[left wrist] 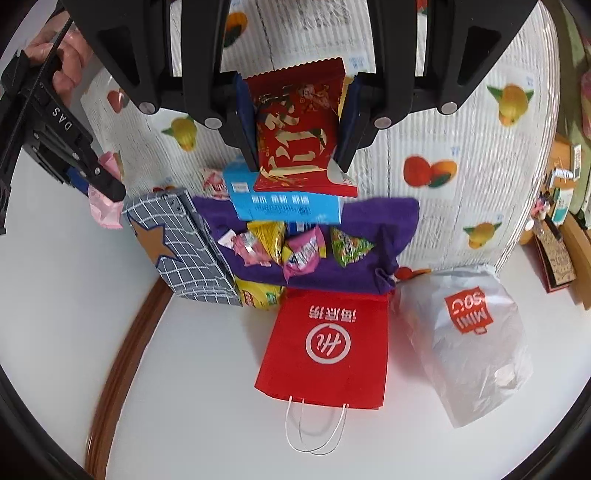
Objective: Organize snacks
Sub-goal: 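Carry the red packet and pink packet up over the purple towel with both tools, then open the left tool to drop the red packet while the right tool releases the pink packet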
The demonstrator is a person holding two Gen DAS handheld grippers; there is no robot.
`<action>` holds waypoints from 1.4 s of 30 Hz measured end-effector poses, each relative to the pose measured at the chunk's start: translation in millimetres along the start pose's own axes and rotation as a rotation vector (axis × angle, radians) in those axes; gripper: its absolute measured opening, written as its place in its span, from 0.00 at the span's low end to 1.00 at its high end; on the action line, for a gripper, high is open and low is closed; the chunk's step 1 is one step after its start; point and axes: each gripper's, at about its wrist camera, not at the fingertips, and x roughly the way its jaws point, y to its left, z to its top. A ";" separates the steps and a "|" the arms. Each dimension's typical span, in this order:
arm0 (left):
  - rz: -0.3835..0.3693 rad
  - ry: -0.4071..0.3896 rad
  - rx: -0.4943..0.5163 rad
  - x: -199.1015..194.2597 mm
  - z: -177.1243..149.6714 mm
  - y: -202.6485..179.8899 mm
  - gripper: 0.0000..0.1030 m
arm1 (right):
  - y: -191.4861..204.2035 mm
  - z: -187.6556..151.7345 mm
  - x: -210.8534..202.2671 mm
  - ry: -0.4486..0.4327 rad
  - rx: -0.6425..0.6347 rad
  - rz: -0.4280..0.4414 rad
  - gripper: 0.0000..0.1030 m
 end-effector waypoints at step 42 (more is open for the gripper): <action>0.028 0.157 -0.087 189.8 121.4 90.3 0.37 | -27.8 79.3 260.8 0.266 -0.006 0.061 0.38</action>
